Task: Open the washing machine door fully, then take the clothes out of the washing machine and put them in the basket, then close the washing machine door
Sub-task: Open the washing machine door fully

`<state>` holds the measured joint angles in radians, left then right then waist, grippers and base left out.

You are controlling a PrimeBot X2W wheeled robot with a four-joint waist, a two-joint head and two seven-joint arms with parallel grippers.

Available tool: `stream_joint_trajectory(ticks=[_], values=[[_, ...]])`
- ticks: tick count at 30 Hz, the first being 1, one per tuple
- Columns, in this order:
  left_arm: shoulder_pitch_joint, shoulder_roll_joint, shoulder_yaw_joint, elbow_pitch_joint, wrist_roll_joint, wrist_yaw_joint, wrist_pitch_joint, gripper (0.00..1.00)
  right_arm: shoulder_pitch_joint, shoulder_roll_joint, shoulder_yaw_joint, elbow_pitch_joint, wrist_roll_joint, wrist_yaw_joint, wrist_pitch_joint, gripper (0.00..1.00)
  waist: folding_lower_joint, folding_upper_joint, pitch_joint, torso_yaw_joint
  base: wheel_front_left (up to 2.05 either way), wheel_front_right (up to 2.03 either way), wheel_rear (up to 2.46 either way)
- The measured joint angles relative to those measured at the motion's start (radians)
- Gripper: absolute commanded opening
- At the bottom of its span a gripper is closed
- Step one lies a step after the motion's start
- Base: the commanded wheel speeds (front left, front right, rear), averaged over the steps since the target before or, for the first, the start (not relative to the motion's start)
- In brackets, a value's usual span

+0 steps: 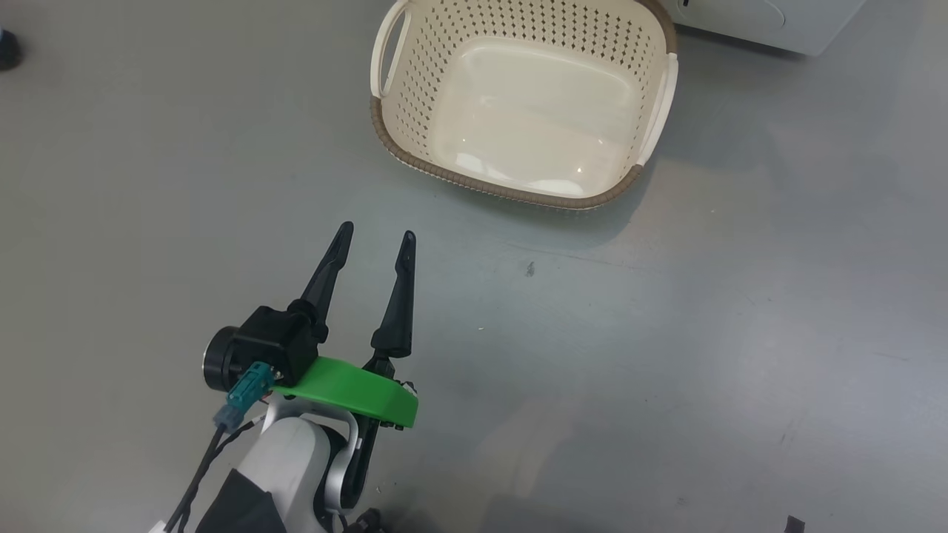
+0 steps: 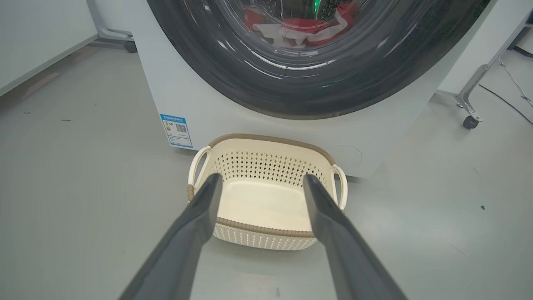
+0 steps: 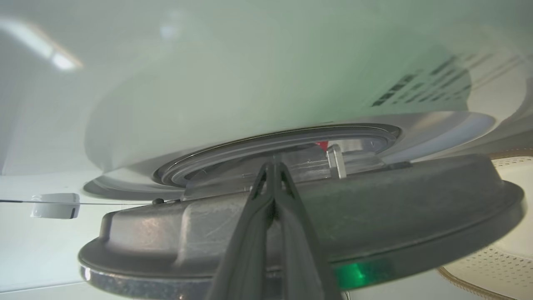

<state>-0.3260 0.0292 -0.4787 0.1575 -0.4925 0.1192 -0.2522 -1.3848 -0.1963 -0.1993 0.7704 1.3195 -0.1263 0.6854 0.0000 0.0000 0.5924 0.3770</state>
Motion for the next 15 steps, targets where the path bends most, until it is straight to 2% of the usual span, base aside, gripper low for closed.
stream_joint_trajectory(ticks=[15], values=[[0.0,0.0,0.007,0.016,0.0,0.0,0.0,1.0,0.016,0.001,0.002,0.059,0.003,0.0,0.043,0.0,0.0,0.0,-0.034,-0.014,0.0,0.0,0.0]])
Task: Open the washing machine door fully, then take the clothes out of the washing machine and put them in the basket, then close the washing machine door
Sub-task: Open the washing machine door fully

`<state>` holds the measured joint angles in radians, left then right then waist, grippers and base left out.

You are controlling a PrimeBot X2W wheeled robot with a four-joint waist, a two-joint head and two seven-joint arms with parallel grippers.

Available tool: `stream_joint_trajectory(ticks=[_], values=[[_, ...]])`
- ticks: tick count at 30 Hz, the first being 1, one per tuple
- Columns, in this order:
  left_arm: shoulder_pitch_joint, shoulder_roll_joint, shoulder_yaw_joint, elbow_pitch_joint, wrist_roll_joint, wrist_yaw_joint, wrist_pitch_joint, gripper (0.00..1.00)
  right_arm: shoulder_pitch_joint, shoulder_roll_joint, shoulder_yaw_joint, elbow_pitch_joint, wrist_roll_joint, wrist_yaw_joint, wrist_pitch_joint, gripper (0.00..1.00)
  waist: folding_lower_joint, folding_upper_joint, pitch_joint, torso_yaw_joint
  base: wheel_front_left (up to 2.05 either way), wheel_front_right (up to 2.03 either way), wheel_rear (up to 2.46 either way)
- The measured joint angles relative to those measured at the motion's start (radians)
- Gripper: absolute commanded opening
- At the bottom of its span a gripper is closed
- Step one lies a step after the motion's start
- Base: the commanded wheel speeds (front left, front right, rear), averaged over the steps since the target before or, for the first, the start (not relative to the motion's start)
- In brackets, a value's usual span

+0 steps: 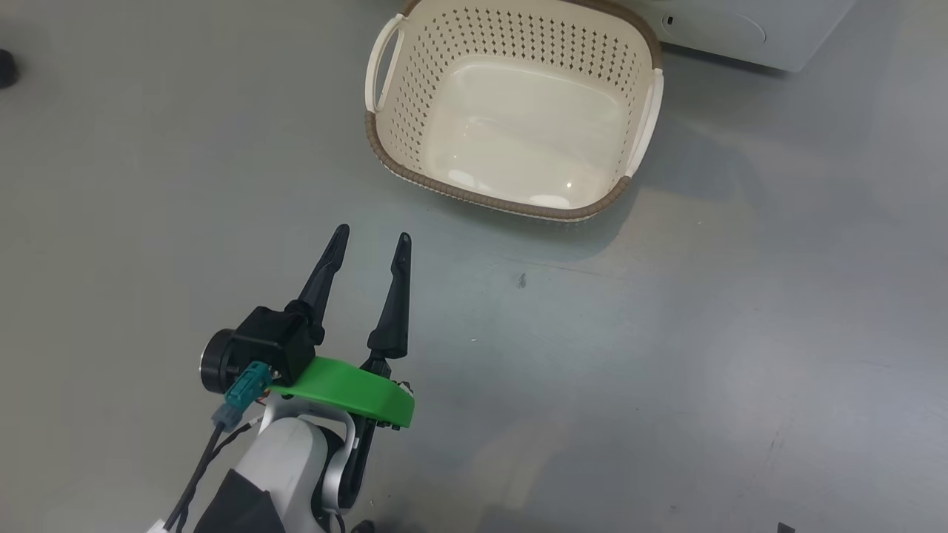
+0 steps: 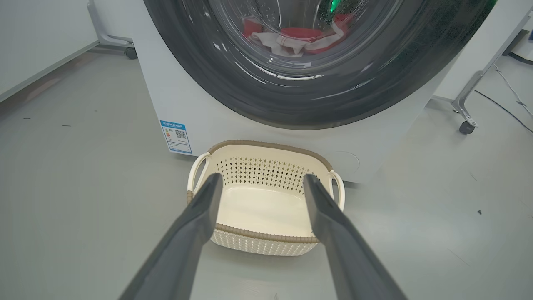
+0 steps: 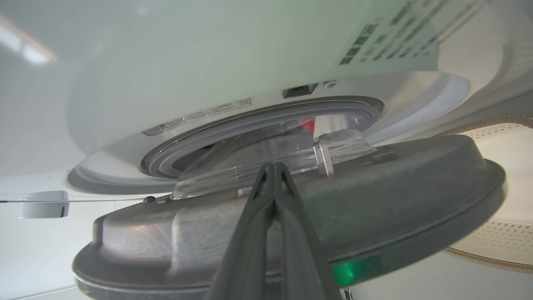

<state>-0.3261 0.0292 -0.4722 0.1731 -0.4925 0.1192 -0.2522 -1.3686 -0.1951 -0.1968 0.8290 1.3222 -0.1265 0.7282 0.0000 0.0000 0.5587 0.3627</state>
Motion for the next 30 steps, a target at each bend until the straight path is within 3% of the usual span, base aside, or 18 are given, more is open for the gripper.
stream_joint_trajectory(ticks=[19,30], values=[[0.0,0.0,0.022,0.017,0.02,0.0,0.0,1.0,0.087,0.038,-0.005,0.044,0.041,0.002,0.065,0.0,0.0,0.0,-0.073,-0.015,0.0,0.0,0.0],[0.004,0.0,0.026,0.034,0.031,0.0,0.0,1.0,0.157,0.066,0.011,0.067,0.051,0.02,0.116,0.0,0.0,0.0,-0.127,-0.03,0.0,0.0,0.0]])
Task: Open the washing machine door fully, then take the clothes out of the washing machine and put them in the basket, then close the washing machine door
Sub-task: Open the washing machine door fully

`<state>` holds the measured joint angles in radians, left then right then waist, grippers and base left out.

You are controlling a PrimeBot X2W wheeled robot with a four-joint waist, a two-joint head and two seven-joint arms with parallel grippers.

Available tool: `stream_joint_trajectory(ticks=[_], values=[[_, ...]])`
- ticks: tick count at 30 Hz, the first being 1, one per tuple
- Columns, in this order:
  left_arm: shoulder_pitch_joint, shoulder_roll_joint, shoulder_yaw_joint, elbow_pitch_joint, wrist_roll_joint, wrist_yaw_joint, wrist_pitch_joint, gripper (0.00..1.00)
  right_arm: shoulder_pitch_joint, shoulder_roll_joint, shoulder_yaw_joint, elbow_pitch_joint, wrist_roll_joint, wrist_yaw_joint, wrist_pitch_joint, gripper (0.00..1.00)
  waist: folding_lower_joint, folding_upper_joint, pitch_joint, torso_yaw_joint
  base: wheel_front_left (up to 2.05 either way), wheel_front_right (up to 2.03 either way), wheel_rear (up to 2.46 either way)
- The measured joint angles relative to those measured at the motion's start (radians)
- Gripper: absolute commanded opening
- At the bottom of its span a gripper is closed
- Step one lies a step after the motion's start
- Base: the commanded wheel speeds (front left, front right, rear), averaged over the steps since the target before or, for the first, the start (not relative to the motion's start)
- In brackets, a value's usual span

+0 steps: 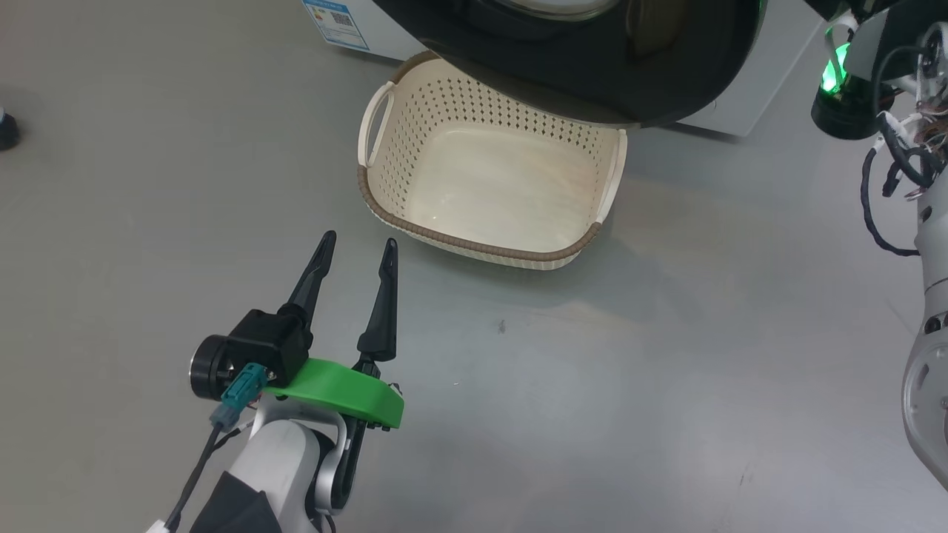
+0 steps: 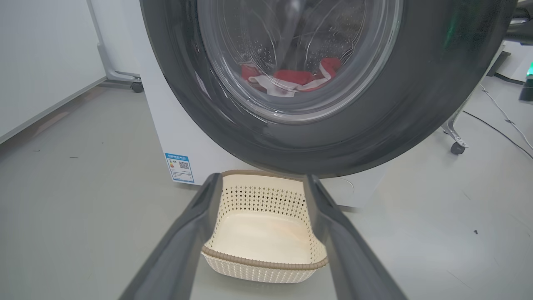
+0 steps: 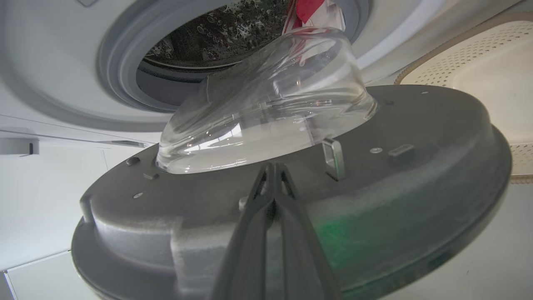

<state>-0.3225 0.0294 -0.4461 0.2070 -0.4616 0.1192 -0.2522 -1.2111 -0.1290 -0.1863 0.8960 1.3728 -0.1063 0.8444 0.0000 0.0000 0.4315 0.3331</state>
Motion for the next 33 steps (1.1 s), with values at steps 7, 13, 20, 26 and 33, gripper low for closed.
stream_joint_trajectory(ticks=[7,13,20,26,33], values=[[0.019,0.0,0.003,0.005,0.003,0.0,0.0,1.0,0.042,0.021,0.013,0.01,0.009,0.007,0.021,0.0,0.0,0.0,-0.032,-0.011,0.0,0.0,0.0],[0.021,0.0,0.005,0.007,0.006,0.0,0.0,1.0,0.076,0.035,0.035,0.01,0.023,0.013,0.056,0.0,0.0,0.0,-0.052,-0.019,0.0,0.0,0.0],[0.036,0.001,0.008,0.008,0.008,0.0,0.0,1.0,0.096,0.047,0.063,0.01,0.027,0.012,0.085,0.0,0.0,0.0,-0.07,-0.026,0.0,0.0,0.0],[0.037,0.001,0.012,0.008,0.015,0.0,0.0,1.0,0.118,0.051,0.084,0.005,0.035,0.012,0.105,0.0,0.0,0.0,-0.076,-0.03,0.0,0.0,0.0],[0.041,0.001,0.014,0.008,0.015,0.0,0.0,1.0,0.137,0.054,0.1,-0.006,0.041,0.011,0.111,0.0,0.0,0.0,-0.079,-0.034,0.0,0.0,0.0]])
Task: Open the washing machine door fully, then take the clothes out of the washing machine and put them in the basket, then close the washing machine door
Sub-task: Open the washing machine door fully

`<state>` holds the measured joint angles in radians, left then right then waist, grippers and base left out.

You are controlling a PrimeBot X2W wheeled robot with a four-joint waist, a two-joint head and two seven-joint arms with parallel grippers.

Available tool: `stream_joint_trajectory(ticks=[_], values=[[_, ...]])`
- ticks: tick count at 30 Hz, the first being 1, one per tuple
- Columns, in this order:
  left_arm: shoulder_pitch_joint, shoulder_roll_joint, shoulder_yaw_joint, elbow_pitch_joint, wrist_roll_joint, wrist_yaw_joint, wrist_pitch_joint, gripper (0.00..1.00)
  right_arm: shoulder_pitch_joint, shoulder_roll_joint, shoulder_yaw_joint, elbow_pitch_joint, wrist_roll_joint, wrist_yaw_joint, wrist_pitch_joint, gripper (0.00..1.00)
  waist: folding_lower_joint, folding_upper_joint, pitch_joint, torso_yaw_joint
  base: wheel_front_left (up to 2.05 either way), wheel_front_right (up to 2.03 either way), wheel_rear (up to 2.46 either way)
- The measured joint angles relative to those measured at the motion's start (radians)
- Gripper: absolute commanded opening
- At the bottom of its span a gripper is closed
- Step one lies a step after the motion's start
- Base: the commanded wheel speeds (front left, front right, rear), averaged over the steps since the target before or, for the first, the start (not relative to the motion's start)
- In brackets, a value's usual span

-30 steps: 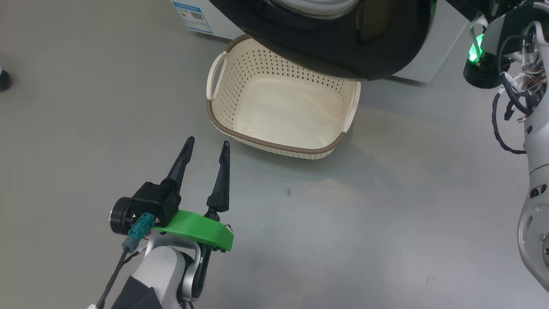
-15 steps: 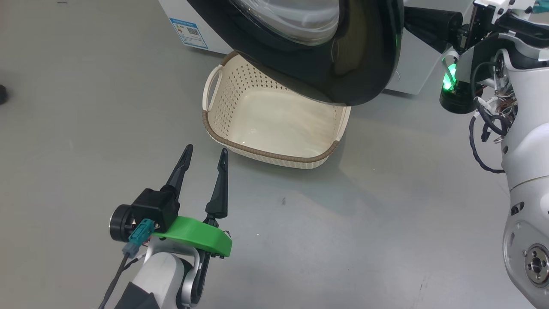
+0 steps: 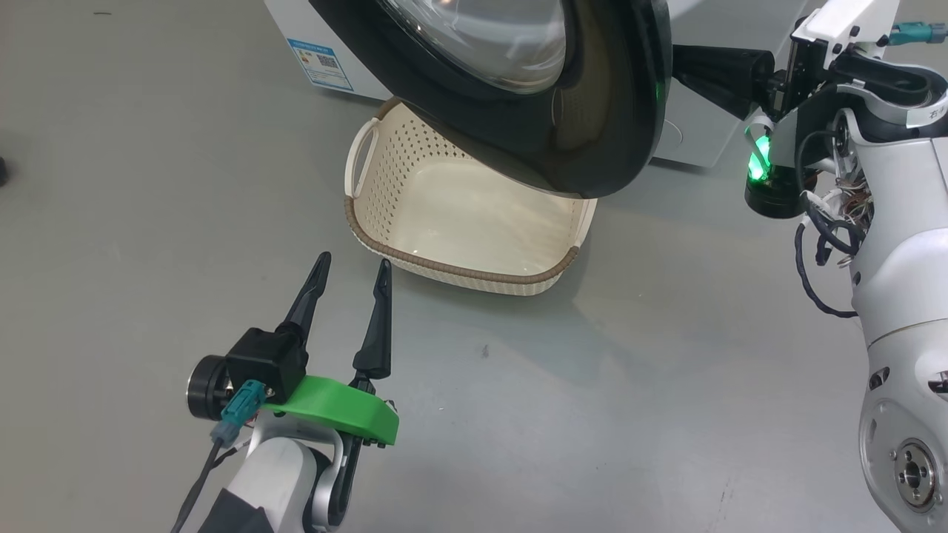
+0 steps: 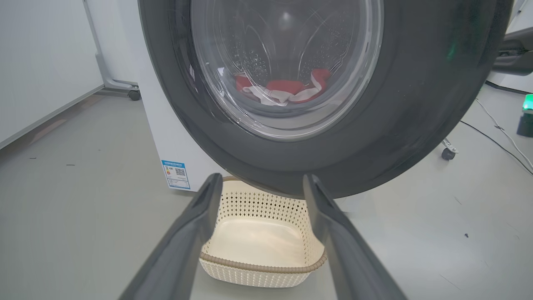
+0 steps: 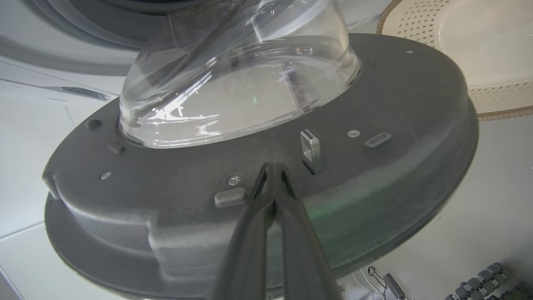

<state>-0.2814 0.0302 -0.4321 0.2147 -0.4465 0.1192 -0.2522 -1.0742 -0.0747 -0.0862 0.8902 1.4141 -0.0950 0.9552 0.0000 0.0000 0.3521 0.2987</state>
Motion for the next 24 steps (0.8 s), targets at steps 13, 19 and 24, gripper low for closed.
stream_joint_trajectory(ticks=[13,19,24], values=[[0.005,0.001,0.019,0.004,0.007,0.0,0.0,1.0,0.048,-0.004,0.062,-0.09,-0.117,0.143,-0.156,0.0,0.0,0.0,-0.031,-0.015,0.0,0.0,0.0],[0.013,0.001,0.047,0.009,0.008,0.0,0.0,1.0,0.107,-0.058,0.141,-0.148,-0.262,0.219,-0.279,0.0,0.0,0.0,-0.065,-0.032,0.0,0.0,0.0],[0.027,0.002,0.067,0.015,0.018,0.0,0.0,1.0,0.157,-0.102,0.222,-0.222,-0.396,0.226,-0.398,0.0,0.0,0.0,-0.094,-0.055,0.0,0.0,0.0]])
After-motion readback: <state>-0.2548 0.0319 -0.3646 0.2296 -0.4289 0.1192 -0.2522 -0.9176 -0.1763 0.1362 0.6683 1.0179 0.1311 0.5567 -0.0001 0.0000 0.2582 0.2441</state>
